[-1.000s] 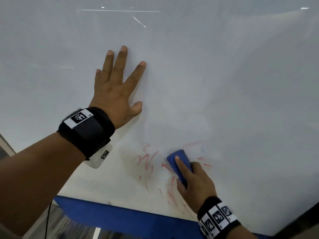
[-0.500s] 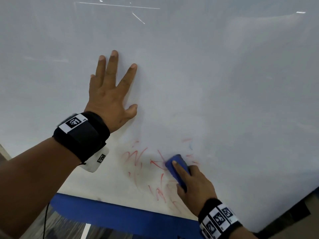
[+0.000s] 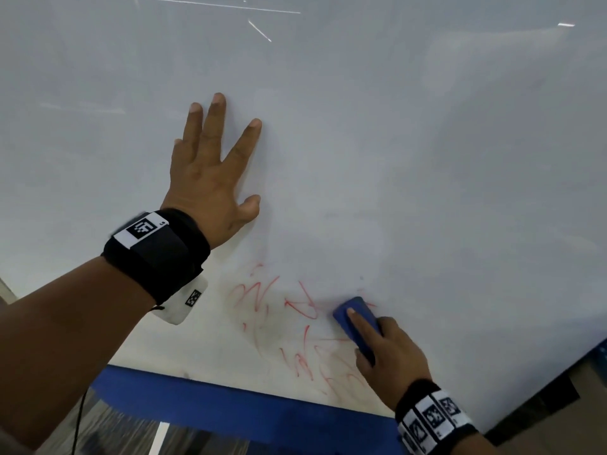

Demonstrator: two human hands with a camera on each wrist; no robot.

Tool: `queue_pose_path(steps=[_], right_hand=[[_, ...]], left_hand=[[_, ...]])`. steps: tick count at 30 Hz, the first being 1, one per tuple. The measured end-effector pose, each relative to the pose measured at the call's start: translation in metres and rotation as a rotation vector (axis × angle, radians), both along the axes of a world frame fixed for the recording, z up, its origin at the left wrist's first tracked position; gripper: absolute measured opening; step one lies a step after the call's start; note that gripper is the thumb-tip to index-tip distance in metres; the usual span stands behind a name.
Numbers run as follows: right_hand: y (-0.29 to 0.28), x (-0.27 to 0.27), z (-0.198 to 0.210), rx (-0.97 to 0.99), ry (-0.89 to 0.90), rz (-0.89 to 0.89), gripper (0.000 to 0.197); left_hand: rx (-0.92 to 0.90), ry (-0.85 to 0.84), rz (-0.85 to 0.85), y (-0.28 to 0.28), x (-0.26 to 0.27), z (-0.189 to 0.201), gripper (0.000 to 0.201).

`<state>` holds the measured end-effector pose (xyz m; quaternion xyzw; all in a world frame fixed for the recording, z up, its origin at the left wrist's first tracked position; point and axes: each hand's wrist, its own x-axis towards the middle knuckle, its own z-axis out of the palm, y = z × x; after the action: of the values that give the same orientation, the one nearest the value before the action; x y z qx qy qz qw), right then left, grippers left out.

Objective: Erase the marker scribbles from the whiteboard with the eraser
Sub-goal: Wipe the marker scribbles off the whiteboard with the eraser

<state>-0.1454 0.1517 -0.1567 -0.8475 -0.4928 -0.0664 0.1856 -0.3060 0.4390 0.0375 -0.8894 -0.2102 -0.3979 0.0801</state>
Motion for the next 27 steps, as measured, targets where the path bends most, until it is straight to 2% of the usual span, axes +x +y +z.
queue_pose_path(steps=[4,7,9,12,13,15,18,20,22,26,27], right_hand=[[0.021,0.017,0.072,0.371,-0.156,-0.110,0.096],[0.029,0.023,0.101,0.478,-0.073,-0.226,0.096],[0.031,0.006,0.081,0.387,0.001,-0.251,0.098],[0.035,-0.032,0.015,-0.001,0.035,-0.061,0.106],[0.038,-0.039,0.001,-0.075,0.033,-0.027,0.107],[0.054,-0.045,0.008,-0.030,0.028,-0.064,0.105],[0.085,-0.045,0.061,0.319,-0.033,-0.127,0.092],[0.105,-0.047,0.083,0.443,-0.035,-0.155,0.089],[0.122,-0.059,0.078,0.410,-0.004,-0.165,0.089],[0.127,-0.094,-0.006,0.022,-0.009,0.076,0.100],[0.126,-0.096,-0.016,-0.035,0.000,0.092,0.104]], left_hand=[[-0.006,0.003,-0.013,0.000,0.000,-0.001,0.099],[0.003,-0.001,-0.027,0.000,-0.002,0.000,0.099],[0.032,0.018,-0.033,0.003,-0.006,-0.001,0.098],[0.072,0.060,-0.040,0.013,-0.014,-0.002,0.097],[0.088,0.074,-0.046,0.017,-0.018,-0.003,0.096],[0.102,0.094,-0.044,0.025,-0.024,-0.005,0.096],[0.078,0.108,-0.034,0.036,-0.034,-0.008,0.096],[0.067,0.107,-0.027,0.042,-0.040,-0.011,0.095],[0.061,0.108,-0.022,0.047,-0.045,-0.015,0.094],[0.071,0.118,-0.025,0.057,-0.055,-0.020,0.096],[0.083,0.117,-0.035,0.059,-0.057,-0.020,0.096]])
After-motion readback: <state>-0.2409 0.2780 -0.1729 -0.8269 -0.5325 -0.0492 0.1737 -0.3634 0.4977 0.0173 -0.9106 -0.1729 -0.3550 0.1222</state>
